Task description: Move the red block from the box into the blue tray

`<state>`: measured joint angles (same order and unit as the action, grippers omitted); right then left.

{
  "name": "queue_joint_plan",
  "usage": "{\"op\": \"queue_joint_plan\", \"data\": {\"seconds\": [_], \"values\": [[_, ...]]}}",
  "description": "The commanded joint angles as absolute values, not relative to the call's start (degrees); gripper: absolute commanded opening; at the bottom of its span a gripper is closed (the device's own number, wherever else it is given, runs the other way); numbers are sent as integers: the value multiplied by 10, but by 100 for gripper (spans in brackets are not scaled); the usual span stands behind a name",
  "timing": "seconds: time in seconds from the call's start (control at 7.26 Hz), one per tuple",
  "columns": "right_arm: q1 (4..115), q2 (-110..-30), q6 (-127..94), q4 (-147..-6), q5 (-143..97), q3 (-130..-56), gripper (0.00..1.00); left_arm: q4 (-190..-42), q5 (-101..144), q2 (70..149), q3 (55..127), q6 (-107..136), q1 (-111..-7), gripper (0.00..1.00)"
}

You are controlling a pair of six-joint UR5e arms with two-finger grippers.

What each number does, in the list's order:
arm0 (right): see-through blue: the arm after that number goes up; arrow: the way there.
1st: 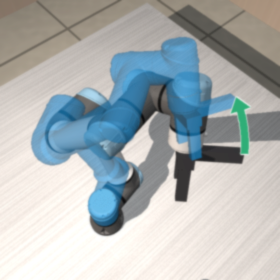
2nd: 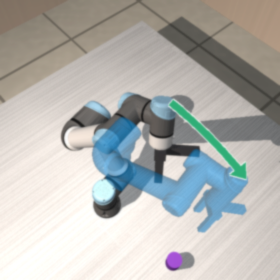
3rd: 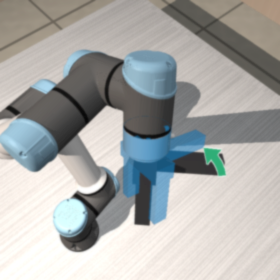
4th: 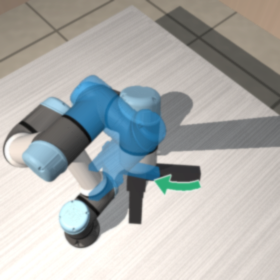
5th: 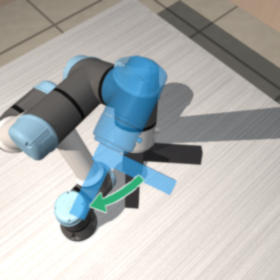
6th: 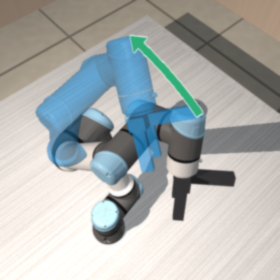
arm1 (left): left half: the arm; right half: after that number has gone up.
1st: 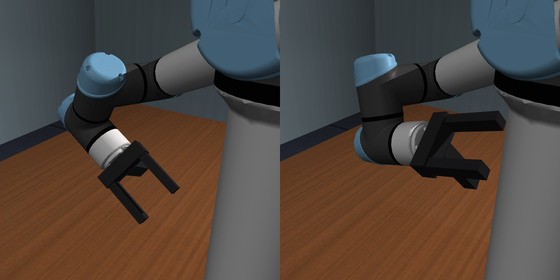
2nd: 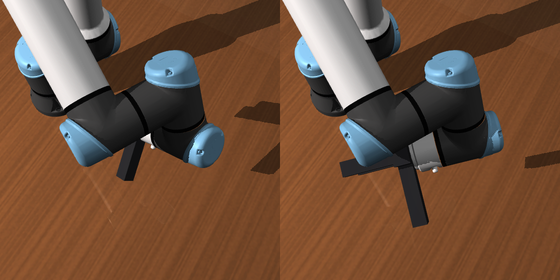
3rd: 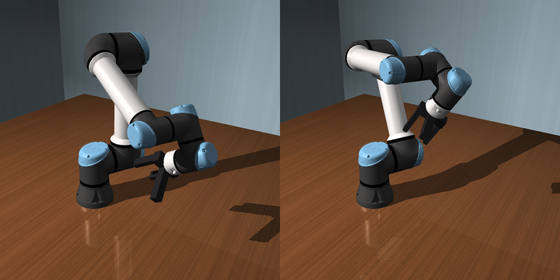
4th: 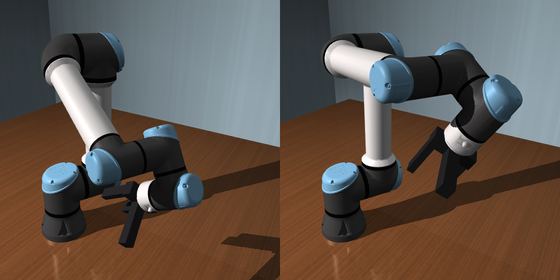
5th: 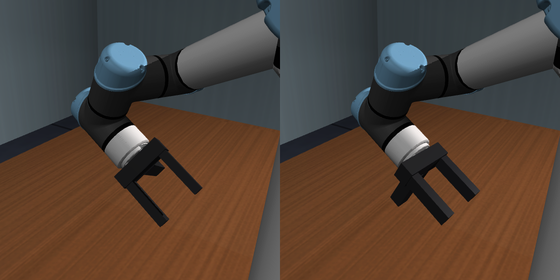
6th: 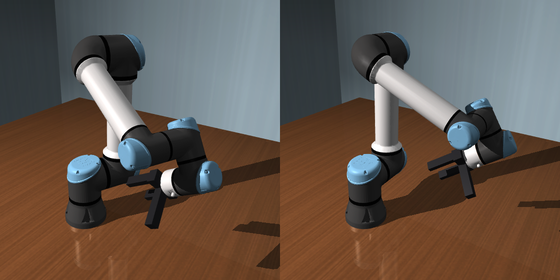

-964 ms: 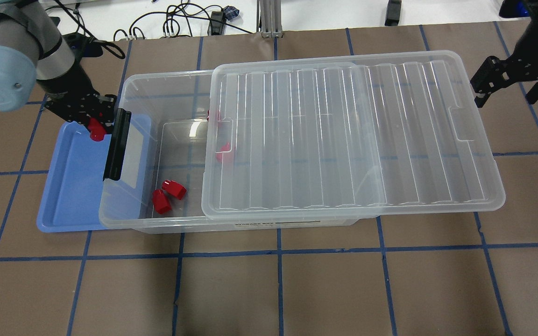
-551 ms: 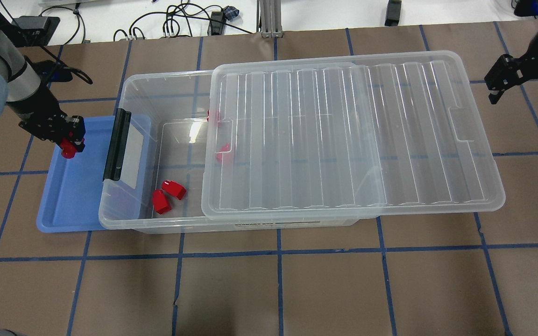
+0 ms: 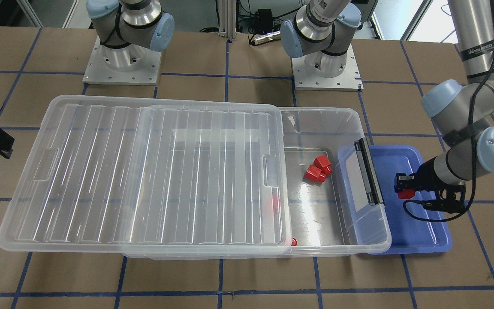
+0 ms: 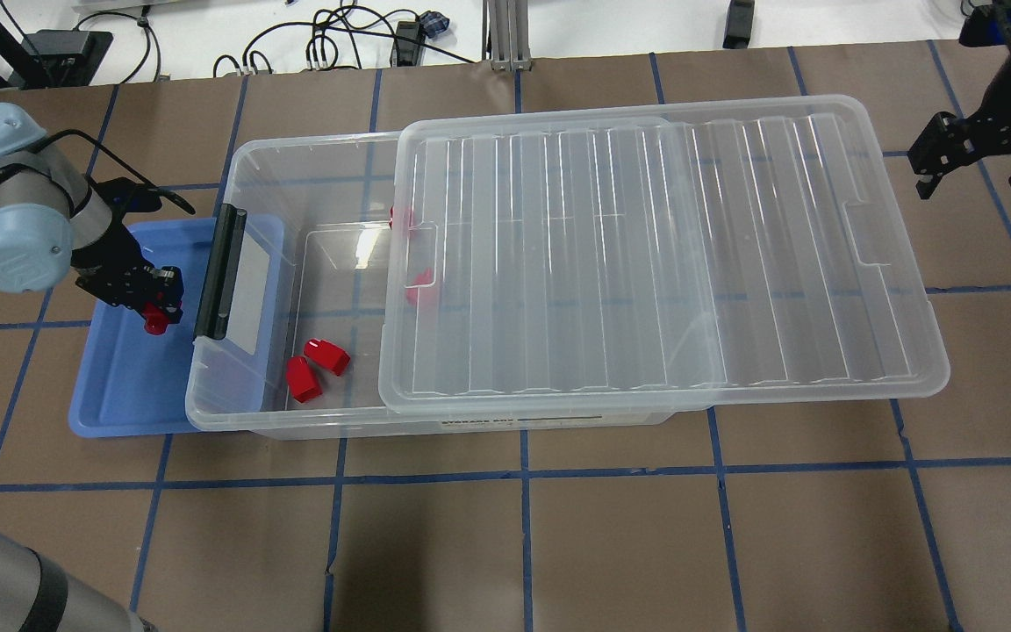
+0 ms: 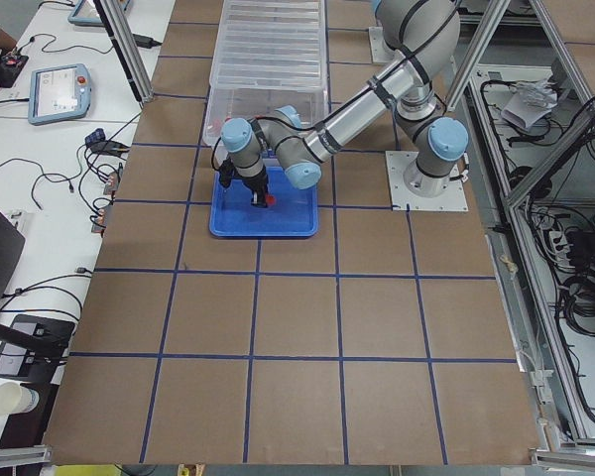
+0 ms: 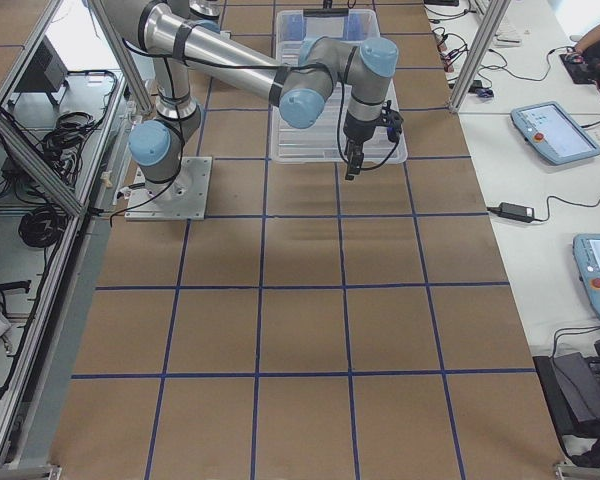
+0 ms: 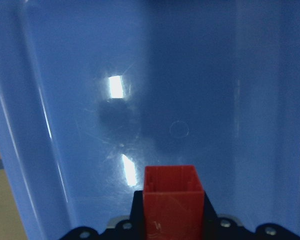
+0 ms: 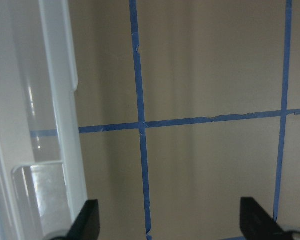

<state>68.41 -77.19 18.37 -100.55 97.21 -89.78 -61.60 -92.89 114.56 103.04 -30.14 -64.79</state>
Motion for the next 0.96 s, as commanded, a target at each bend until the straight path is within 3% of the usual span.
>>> {"op": "queue_joint_plan", "data": {"seconds": [0.0,0.14,0.55,0.83], "values": [[684,-756,185,-1023,976,-899,100,-581,-933,1150,1031,-309,-647,67],[685,-757,182,-1022,976,-908,100,-597,-935,1130,1030,-307,-656,83],[686,-760,185,-1030,969,-931,100,-801,-929,1027,956,-300,-680,88],[691,-766,179,-1028,967,-932,100,-904,-934,977,887,-231,-759,88]]}}
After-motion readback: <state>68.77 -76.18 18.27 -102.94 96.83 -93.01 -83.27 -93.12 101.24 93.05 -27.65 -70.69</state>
